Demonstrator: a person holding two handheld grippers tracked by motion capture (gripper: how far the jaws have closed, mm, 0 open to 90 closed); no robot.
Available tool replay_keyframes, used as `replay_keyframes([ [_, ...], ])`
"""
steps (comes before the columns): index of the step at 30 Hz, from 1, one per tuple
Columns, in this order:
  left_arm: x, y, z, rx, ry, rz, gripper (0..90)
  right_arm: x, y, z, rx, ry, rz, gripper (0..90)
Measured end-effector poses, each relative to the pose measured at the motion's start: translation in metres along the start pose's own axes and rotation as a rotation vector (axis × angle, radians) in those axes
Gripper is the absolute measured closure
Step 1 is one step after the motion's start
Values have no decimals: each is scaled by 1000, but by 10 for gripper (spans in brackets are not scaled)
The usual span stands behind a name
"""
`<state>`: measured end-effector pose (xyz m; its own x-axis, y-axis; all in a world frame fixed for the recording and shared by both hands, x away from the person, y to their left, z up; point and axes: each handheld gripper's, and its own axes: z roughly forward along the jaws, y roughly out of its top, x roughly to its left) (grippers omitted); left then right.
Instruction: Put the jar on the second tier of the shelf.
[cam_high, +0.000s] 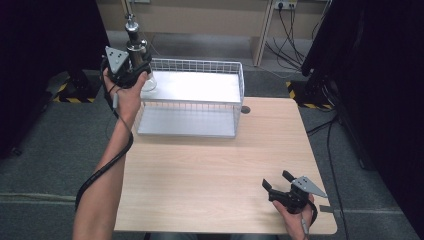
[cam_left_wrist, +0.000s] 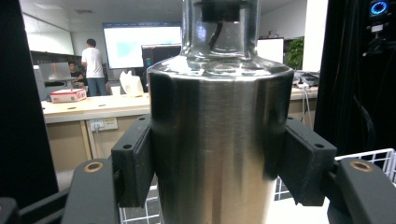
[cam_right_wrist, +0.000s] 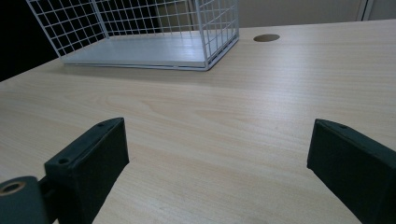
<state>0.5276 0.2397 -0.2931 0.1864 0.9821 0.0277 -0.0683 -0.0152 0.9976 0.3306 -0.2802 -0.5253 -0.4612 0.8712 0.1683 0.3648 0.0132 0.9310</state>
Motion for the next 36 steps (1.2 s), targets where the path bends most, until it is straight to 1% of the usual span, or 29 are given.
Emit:
replay_keyframes([
  [5,-1,-4,6,13,10,-9,355,0,0,0,1,1,4,56],
  [11,-1,-6,11,21,10,-10,355,0,0,0,1,3,6,56],
  [16,0,-9,15,28,13,-22,355,0,0,0,1,3,5,56],
  [21,-1,-12,17,33,7,-24,355,0,0,0,0,2,5,56],
  [24,-1,-16,19,45,3,-20,354,0,0,0,0,2,5,56],
  [30,1,-21,21,48,-1,-41,354,0,0,0,0,2,5,56],
  [35,1,-21,23,52,-6,-39,354,0,0,0,0,2,5,56],
  [36,1,-21,24,54,-9,-44,353,0,0,0,1,2,4,56],
])
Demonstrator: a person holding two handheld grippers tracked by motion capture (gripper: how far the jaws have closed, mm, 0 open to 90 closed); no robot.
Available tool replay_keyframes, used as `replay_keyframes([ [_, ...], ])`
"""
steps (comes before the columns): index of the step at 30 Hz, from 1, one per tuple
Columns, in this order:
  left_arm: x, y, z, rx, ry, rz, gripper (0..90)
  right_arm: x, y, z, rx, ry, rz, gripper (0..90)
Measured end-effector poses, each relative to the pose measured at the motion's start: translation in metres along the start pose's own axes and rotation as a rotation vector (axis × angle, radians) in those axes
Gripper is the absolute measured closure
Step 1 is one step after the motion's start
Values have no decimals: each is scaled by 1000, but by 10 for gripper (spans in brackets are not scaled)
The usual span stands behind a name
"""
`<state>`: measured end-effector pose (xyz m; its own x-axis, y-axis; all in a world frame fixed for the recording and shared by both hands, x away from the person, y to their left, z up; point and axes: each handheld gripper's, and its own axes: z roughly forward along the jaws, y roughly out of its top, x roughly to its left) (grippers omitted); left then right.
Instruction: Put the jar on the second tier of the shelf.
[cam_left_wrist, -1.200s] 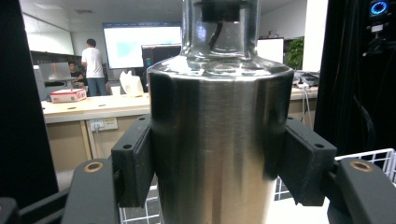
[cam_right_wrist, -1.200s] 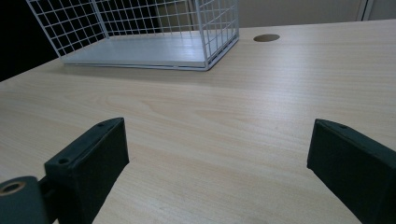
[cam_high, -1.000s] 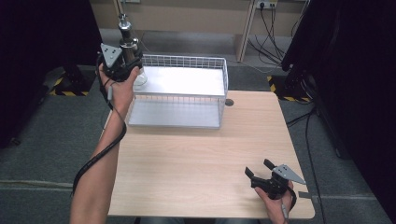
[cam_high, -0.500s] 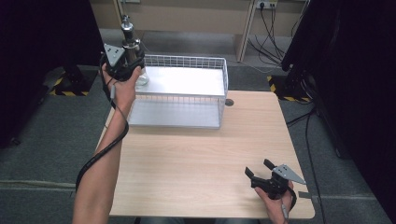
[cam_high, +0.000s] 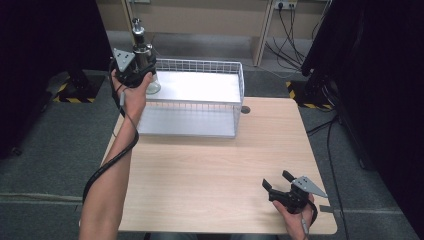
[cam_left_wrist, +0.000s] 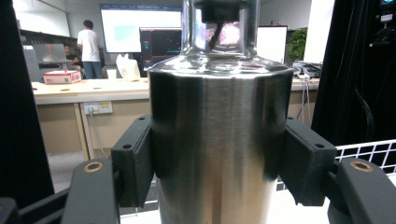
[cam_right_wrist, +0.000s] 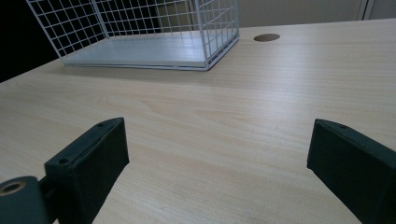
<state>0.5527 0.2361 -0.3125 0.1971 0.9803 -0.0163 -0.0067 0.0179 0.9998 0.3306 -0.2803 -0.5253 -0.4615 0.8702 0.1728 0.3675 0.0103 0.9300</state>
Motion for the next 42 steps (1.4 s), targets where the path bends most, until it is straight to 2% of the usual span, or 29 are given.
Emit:
replay_keyframes([
  [8,0,0,0,2,-5,0,349,0,0,0,-1,-1,-4,57],
  [9,1,1,-1,-10,-4,-4,336,0,0,0,-2,-1,-4,57],
  [14,1,6,-3,-7,2,-14,177,1,0,0,0,-1,-5,57],
  [17,1,7,-5,-6,9,-24,130,1,0,0,0,-2,-9,57],
  [21,1,7,-8,2,12,-17,71,1,0,0,1,-2,-8,56],
  [29,-2,1,-17,12,3,4,55,1,0,0,1,-3,-10,57],
  [32,-2,-2,-23,7,1,-5,55,2,0,0,1,-4,-14,57],
  [42,-1,-10,-36,17,-8,6,55,2,0,0,2,-5,-17,57],
])
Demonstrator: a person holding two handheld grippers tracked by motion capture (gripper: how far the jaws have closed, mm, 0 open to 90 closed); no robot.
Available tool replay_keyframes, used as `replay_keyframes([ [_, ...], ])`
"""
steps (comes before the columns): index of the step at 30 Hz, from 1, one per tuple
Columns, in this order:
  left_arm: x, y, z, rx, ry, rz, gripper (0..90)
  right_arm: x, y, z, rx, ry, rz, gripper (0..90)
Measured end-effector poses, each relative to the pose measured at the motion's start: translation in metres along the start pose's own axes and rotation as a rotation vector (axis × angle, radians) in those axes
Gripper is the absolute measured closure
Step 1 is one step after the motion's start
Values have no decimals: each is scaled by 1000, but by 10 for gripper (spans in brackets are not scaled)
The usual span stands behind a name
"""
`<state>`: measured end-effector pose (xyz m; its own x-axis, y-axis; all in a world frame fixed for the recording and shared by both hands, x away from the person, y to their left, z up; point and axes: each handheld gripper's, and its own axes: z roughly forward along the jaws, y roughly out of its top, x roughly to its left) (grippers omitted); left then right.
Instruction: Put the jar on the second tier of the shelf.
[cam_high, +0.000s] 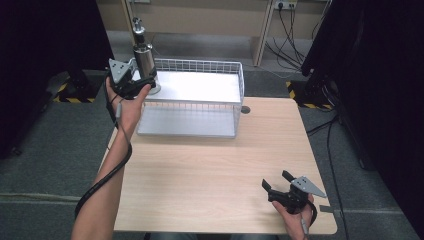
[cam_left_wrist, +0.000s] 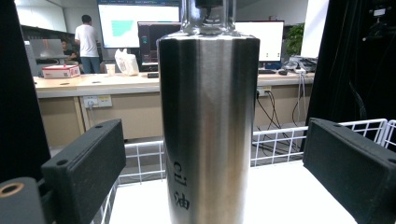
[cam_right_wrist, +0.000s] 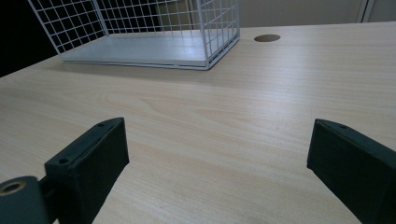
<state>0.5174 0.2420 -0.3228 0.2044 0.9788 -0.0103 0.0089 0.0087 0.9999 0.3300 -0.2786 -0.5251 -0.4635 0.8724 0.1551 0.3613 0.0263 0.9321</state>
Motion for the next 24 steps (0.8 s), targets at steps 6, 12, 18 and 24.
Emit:
replay_keyframes([
  [6,-1,-1,-7,-6,-8,6,54,0,0,0,0,0,-1,57],
  [12,-2,-3,-13,3,-18,7,52,0,0,0,-1,0,-1,57],
  [18,-2,-8,-18,8,-26,5,51,0,0,0,-1,0,-1,57],
  [24,-3,-13,-23,15,-36,7,51,0,0,0,0,0,-1,57],
])
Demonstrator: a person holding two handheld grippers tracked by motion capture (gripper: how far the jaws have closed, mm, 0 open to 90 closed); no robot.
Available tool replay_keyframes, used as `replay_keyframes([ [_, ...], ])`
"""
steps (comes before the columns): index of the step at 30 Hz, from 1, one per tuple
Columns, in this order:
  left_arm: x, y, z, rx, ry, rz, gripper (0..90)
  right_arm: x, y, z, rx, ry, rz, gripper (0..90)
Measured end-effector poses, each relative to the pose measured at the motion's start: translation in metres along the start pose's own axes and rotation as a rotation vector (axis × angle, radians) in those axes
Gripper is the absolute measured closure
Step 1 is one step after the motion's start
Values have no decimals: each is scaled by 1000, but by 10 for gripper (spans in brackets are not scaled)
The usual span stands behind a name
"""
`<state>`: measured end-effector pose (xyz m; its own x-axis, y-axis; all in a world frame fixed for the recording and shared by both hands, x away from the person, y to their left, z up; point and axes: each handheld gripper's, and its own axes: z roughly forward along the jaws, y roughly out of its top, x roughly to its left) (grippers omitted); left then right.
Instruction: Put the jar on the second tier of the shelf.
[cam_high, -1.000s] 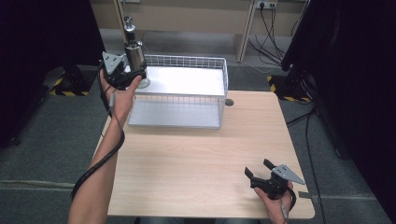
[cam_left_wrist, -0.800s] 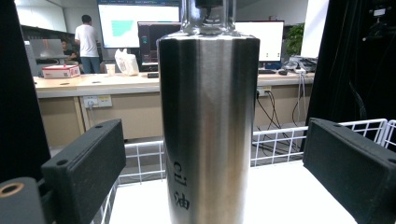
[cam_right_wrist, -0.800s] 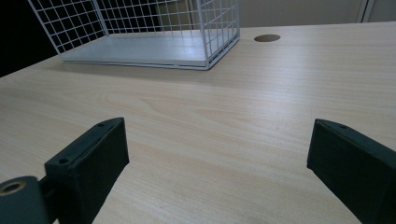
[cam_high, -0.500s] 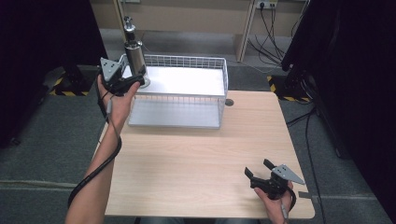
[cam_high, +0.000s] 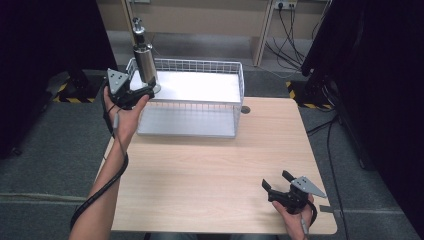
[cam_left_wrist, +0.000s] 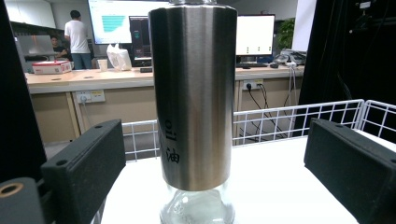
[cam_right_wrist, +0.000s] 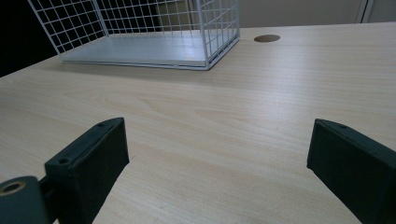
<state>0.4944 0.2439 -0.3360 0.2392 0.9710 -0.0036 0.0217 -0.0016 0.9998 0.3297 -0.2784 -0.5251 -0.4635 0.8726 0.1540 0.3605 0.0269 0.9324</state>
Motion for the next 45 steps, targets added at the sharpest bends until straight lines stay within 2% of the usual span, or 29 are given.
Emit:
replay_keyframes([
  [24,-4,-23,-22,20,-38,-16,44,0,0,0,-1,-2,-4,57],
  [40,-8,-39,-35,40,-56,-6,41,0,0,0,-1,-3,-5,57],
  [45,-8,-46,-39,45,-61,-19,41,0,0,0,-1,-3,-7,57],
])
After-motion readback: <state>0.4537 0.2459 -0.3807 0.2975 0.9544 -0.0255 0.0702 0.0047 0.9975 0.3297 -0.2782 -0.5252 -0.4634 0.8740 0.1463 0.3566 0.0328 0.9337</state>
